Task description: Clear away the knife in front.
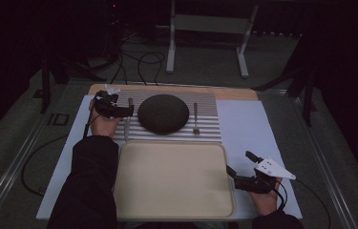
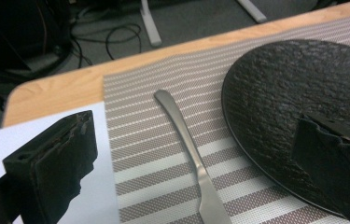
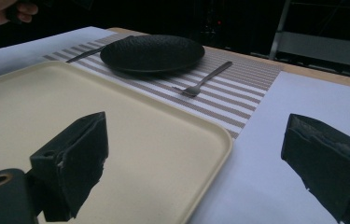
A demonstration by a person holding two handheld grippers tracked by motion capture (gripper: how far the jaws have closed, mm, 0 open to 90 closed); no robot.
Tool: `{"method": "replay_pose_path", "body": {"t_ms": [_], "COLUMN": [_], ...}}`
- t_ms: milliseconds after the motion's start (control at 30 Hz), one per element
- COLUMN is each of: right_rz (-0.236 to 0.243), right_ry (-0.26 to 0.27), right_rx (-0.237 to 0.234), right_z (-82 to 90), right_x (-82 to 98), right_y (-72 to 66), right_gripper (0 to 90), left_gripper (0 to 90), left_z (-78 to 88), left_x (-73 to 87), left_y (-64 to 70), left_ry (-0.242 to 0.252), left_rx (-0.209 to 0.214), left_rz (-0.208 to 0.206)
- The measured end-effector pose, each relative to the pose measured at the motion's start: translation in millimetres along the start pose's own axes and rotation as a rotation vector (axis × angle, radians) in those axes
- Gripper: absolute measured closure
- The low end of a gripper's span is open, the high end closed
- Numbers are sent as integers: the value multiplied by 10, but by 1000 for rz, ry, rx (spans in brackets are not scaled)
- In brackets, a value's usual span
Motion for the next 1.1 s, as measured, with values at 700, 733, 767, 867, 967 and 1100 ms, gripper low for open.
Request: {"method": "replay_pose_path", "body": {"t_ms": [700,733,767,867,967,1100], "right_rz": [-4,-4,-4,-4,-6,-4], "right_ry": [0,-1,-1,-2,2,1], "right_rx": [-3,-3,-2,-2,-4,-6], "right_z": [-4,-6,-6,-1,-4,-6], "right_x": [5,8,8,8,10,9], "right_y": [6,8,9,8,14,10], "right_gripper": [76,76,76,76,76,76], "left_gripper": [32,42,47,87,154,240], "left_z": [-403,-417,-436,-463,-536,-605], "left_x": [-9,-10,-10,-4,41,82], "left_y": [-6,-10,-19,-34,-72,-63], "left_ry": [-130,-135,-139,-148,-167,-192], "left_rx": [-25,-29,-33,-38,-85,-102], "left_rz": [84,87,97,116,138,137]}}
Point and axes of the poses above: each handheld gripper's, and its own axes: z roughly backward along the jaws, x roughly out of its underside, y roughly to its right, the point moved 2 cm from there along -z, roughly forward along the jaws, and after that the axes turned 15 degrees about z, right-handed, at the moved point
